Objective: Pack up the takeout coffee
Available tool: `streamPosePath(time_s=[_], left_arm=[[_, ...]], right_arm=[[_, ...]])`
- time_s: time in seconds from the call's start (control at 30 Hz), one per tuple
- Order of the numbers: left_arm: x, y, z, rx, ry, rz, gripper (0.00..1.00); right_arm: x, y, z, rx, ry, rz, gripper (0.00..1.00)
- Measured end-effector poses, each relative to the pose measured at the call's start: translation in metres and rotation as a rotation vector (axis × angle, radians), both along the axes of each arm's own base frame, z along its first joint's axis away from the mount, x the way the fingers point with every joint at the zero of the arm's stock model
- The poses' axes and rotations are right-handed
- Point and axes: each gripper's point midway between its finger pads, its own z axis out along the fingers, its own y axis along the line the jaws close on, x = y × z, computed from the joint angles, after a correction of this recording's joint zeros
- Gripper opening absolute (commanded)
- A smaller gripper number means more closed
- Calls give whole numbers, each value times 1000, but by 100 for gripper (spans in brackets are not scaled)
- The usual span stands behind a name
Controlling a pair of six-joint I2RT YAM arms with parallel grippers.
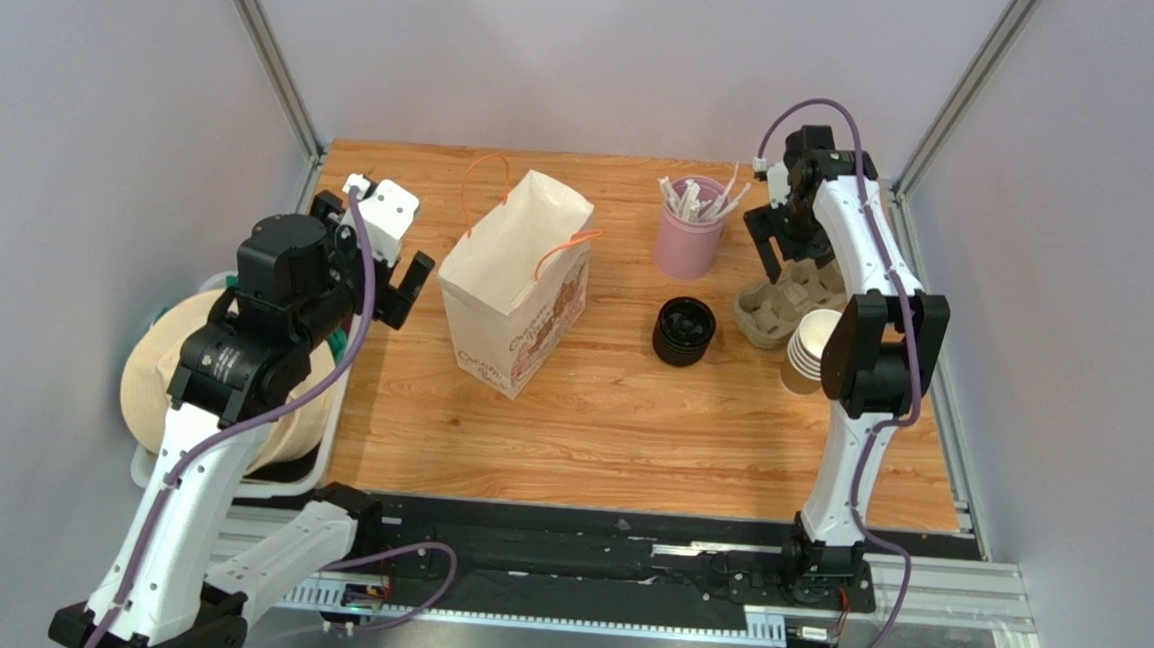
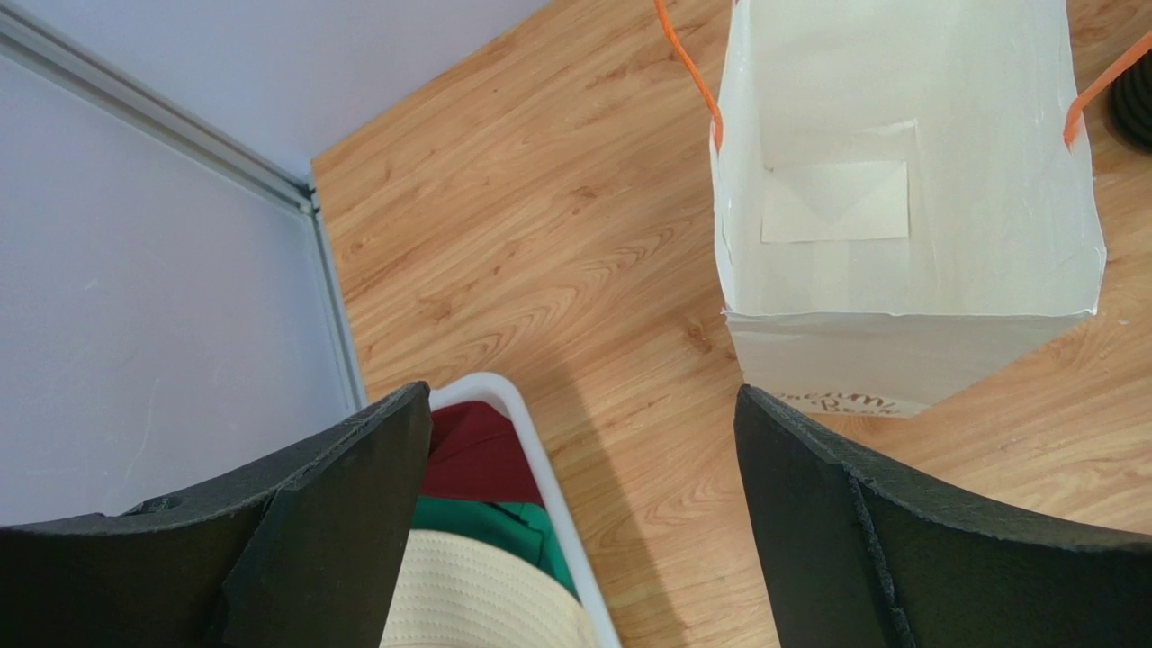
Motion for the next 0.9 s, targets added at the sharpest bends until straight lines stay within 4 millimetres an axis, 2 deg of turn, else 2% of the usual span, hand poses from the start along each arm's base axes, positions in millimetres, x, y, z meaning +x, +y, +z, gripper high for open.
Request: streamPosePath(time_s=[0.2,0.37,0.8,0.9], left_arm=[[-1,0,-2,-6,1,-5,92],[-2,0,-1,-13,1,-9,92],[-6,0,-3,-33,0,-25,93],[-6,-2,-3,-37,1,-33,94]], right_arm=[[1,-6,-19,28,44,1,73],[2,-8,-26,35,58,-3,69],[1,-9,-41,33,109,-2,67],[0,-10,-41,33,112,-4,64]])
